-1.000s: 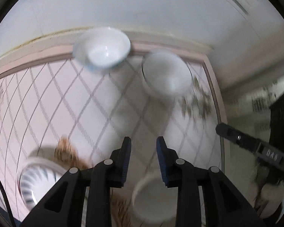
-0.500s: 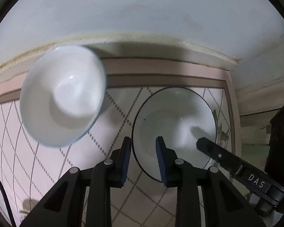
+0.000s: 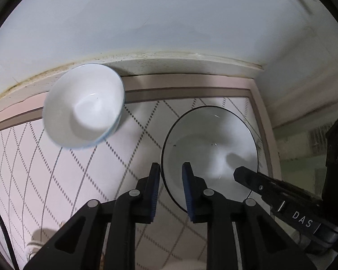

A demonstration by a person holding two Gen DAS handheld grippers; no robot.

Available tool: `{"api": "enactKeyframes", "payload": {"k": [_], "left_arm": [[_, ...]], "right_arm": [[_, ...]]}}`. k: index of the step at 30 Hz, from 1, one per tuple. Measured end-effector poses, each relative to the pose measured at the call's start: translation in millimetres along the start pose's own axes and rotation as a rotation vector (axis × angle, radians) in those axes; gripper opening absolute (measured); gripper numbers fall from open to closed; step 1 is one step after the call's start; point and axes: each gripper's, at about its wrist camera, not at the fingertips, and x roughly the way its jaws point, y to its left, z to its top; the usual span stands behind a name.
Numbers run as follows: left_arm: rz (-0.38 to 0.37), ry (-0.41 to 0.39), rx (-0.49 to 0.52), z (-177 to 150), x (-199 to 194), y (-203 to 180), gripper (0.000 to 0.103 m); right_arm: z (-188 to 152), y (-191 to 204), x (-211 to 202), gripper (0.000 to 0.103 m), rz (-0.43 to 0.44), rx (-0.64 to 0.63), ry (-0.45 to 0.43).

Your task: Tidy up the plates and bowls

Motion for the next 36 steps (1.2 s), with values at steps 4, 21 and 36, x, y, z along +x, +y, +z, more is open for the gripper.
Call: {"api": "enactKeyframes", "payload": {"k": [4,21,36], "left_arm": [[-0.039,-0.012,0.009,-23.1,-28.8,-3.3,0.018],[-0.097,0.060,0.054,-136.5,-83.4,1.6,0.018],[-0.040,0.181,0.065,-163.1,-51.1,15.7,0.018]], "right_arm": [[-27.0,8.6,-29.6,0.019,0.013,-0.021,-0.008],[-167.9,19.9,-93.2,0.020,0.041,-0.037,0.055],[-198.1,0.9,-52.9,0.020,0.056,0.008,0.144]]}}
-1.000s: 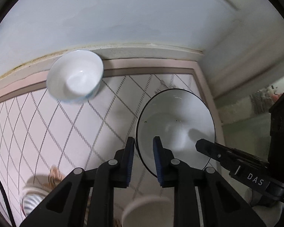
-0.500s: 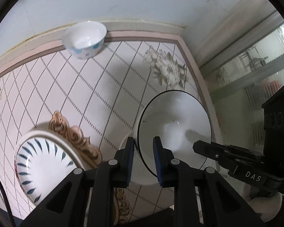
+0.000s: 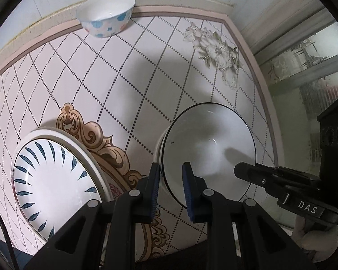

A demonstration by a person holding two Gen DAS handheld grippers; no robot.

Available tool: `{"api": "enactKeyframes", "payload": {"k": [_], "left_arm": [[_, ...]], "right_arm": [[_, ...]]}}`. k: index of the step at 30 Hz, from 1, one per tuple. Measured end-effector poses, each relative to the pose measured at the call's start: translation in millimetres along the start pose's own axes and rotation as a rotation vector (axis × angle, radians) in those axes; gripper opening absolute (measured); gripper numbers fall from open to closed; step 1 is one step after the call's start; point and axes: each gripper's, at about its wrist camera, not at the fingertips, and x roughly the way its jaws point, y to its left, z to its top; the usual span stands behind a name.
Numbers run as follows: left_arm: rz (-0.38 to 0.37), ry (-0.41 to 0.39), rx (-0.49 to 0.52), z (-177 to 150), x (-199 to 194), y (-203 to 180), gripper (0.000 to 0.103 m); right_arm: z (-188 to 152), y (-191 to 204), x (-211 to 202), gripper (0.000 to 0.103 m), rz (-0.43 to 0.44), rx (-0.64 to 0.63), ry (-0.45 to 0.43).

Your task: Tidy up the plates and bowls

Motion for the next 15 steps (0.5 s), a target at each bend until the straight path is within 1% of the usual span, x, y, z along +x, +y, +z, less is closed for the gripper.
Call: {"api": "enactKeyframes", "payload": {"k": [5,9,12,15], "left_arm": [[0.006,0.021,0.004,0.5,8.4,2.5,0.018],[0.026,0.030,0.018,1.3,14.2,0.0,0.018],[0.031,0.046,0.023,1.2,19.3,-1.3,0.018],[0.022,0.053,0.021,-0.1,21.1,-0.3,0.018]], "right_arm": [[2.2,1.5,11.2,0.020,-0.024,-0.015,0.031],[5.6,2.5,12.3,0.020,-0.036,-0.028,0.034],[8.7,5.0,13.1,0.022,-0.049,-0.040,0.056],[11.1,7.6,15.8,0.023,-0.087,-0.049,0.097]]}}
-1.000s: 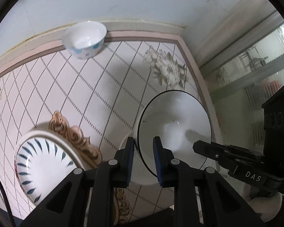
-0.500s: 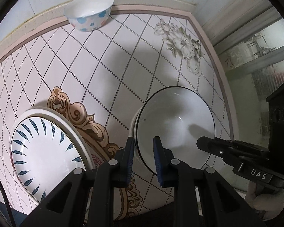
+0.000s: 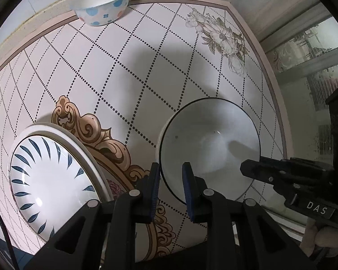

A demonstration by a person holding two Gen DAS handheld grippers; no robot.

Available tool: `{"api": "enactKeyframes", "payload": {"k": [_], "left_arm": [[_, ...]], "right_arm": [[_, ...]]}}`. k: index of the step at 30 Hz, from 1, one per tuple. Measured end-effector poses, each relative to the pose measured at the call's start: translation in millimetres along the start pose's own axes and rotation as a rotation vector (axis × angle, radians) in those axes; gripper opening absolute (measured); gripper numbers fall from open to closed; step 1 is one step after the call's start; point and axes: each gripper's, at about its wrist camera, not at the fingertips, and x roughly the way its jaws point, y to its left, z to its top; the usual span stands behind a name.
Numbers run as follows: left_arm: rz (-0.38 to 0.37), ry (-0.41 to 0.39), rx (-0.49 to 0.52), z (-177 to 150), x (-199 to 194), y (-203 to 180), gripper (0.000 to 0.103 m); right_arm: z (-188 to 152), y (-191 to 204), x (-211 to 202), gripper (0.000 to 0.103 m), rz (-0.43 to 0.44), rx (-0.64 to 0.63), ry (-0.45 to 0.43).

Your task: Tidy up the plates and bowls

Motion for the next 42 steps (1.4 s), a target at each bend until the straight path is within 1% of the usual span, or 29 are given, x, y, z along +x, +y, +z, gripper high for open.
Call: {"api": "enactKeyframes", "payload": {"k": [4,6,8,9,10,11,12,14,17,19,21,22,25,27,29,30,31,32,33,34,38,42], "left_arm": [[-0.007,-0.006,-0.010,1.4,-8.6,3.7,0.018],[-0.028,-0.032,-0.033,4.5,-23.5,11.3,0.018],[-0.043,-0.071,-0.069,12.8,-39.5,21.6,0.019],[-0.054,-0.096,-0.097,20.6,-47.4,28.8,0.020],[-0.069,-0.132,-0.140,33.5,-56.8,40.6,0.025],[-0.069,-0.151,-0.164,42.1,-60.7,47.7,0.026],[-0.062,-0.177,-0.204,57.9,-65.1,60.8,0.026],[-0.062,-0.206,-0.265,80.8,-68.4,81.7,0.026],[-0.074,-0.231,-0.366,123.5,-67.3,116.9,0.026],[-0.071,-0.242,-0.414,147.1,-64.3,135.9,0.026],[-0.074,-0.235,-0.446,168.6,-57.9,149.7,0.026],[-0.078,-0.228,-0.452,176.2,-54.2,154.2,0.026],[-0.061,-0.177,-0.456,205.3,-33.8,166.2,0.026],[-0.055,-0.157,-0.454,215.2,-22.9,169.9,0.026],[-0.053,-0.141,-0.427,226.1,-9.8,171.6,0.025],[-0.037,-0.148,-0.405,228.8,-6.9,169.3,0.024],[-0.018,-0.169,-0.378,230.1,-6.6,166.2,0.024],[-0.005,-0.185,-0.357,229.9,-7.4,162.8,0.023],[0.017,-0.207,-0.325,229.8,-7.6,159.5,0.019],[0.025,-0.211,-0.313,230.3,-7.4,157.0,0.018],[0.014,-0.207,-0.317,227.6,-7.6,154.2,0.018],[0.037,-0.215,-0.296,220.8,-12.7,142.2,0.018]], "right_arm": [[5.3,-0.8,-7.2,0.023,0.016,-0.002,0.026],[12.0,-1.9,-19.3,0.023,0.023,0.004,0.011],[27.1,0.0,-37.7,0.024,0.047,0.012,-0.033],[35.1,1.9,-44.7,0.029,0.060,0.013,-0.055],[43.4,4.7,-50.1,0.041,0.072,0.013,-0.075],[58.4,10.4,-55.4,0.047,0.091,0.010,-0.102],[68.9,14.3,-57.8,0.053,0.107,0.006,-0.121],[96.3,26.4,-58.2,0.053,0.142,-0.015,-0.165],[145.5,43.7,-46.4,0.053,0.194,-0.026,-0.220],[173.9,56.0,-31.6,0.053,0.198,-0.032,-0.231],[199.8,67.1,-16.8,0.053,0.195,-0.042,-0.237],[211.0,71.6,-9.1,0.053,0.189,-0.041,-0.237],[242.6,78.2,17.7,0.053,0.185,-0.017,-0.215],[261.3,78.5,36.8,0.053,0.182,0.008,-0.183],[275.0,78.3,51.4,0.051,0.179,0.017,-0.162],[278.3,77.5,55.8,0.042,0.175,0.022,-0.158],[282.0,76.1,61.3,0.028,0.174,0.032,-0.154],[283.2,74.8,63.9,0.023,0.180,0.040,-0.153],[284.6,73.4,66.5,0.015,0.191,0.049,-0.157],[284.9,73.1,67.4,0.014,0.185,0.051,-0.164],[283.5,76.9,66.3,0.013,0.164,0.028,-0.185],[277.0,81.1,61.6,0.013,0.140,0.005,-0.191]]}}
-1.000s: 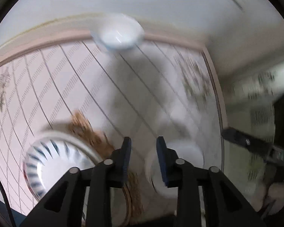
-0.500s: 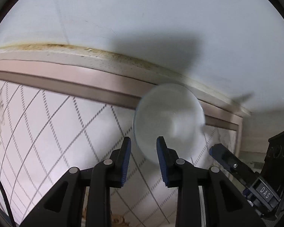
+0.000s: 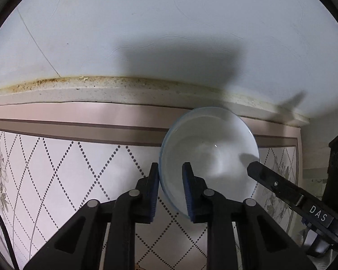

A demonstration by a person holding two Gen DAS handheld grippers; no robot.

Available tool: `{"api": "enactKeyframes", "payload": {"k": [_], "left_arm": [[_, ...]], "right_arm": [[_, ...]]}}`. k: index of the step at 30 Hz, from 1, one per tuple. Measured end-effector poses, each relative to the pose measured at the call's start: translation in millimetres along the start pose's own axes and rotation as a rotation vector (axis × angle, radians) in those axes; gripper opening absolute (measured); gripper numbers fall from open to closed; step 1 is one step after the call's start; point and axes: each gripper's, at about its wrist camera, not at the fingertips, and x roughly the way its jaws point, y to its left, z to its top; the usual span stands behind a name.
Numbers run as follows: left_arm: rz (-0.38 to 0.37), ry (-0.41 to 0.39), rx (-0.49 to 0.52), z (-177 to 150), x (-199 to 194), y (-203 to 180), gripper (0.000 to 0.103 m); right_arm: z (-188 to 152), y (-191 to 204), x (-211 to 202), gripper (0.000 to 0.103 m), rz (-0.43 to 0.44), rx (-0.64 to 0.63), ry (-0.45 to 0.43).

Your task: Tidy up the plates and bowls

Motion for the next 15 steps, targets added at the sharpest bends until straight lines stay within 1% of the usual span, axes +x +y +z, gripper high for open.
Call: {"api": "enactKeyframes", "payload": {"k": [4,8,12,15], "left_arm": [[-0.017,-0.004,0.006,-10.4,-7.7,-1.6,0.018],[-0.034,-0.025,0.022,-26.1,-22.4,-8.5,0.018],[-0.058,-0.044,0.053,-47.1,-42.0,-18.7,0.018],[-0.079,-0.056,0.080,-63.2,-59.4,-25.2,0.018]], "right_arm": [[-8.8,2.1,-12.2,0.013,-0.011,-0.026,-0.001],[-23.8,2.7,-26.4,0.013,-0.021,-0.041,-0.007],[-42.6,6.6,-43.5,0.013,-0.027,-0.049,-0.032],[-57.7,7.2,-67.1,0.013,-0.017,-0.051,-0.059]]}}
